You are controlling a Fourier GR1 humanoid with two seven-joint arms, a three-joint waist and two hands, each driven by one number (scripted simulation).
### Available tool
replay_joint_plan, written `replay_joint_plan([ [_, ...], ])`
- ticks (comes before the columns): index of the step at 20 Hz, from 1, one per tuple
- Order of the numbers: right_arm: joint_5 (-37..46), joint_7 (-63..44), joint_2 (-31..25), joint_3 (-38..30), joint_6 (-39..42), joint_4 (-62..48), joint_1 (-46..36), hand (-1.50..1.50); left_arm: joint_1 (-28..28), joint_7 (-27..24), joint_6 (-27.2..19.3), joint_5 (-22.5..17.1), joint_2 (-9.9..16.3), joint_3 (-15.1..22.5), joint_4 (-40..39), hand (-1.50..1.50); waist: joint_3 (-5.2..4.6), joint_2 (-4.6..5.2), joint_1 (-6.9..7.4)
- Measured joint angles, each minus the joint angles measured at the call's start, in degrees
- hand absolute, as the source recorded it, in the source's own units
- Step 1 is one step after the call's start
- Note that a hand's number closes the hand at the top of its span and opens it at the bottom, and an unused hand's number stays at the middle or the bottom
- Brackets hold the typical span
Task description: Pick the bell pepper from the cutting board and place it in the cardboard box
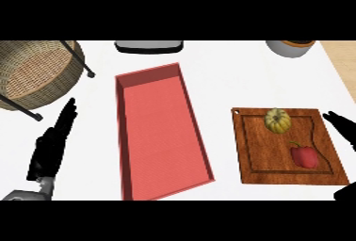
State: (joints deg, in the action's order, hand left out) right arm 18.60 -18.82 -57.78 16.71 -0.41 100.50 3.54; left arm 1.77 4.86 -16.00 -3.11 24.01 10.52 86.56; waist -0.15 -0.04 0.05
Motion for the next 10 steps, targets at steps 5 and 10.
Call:
replay_joint_plan([
  [5, 6.0, -8.9, 5.4, 2.9, 2.1, 2.5, -1.0, -1.5, -2.0, 0.5, 0.3, 1.2, -0.8, -0.5, 2.2, 0.0, 0.11, -0.01, 0.1],
  [10, 11.2, -11.3, 10.2, 2.5, 3.9, 0.7, -1.1, -1.5, -1.7, 0.3, 1.7, 2.5, -2.1, -1.9, 1.5, 0.0, 0.13, 0.0, 0.0],
])
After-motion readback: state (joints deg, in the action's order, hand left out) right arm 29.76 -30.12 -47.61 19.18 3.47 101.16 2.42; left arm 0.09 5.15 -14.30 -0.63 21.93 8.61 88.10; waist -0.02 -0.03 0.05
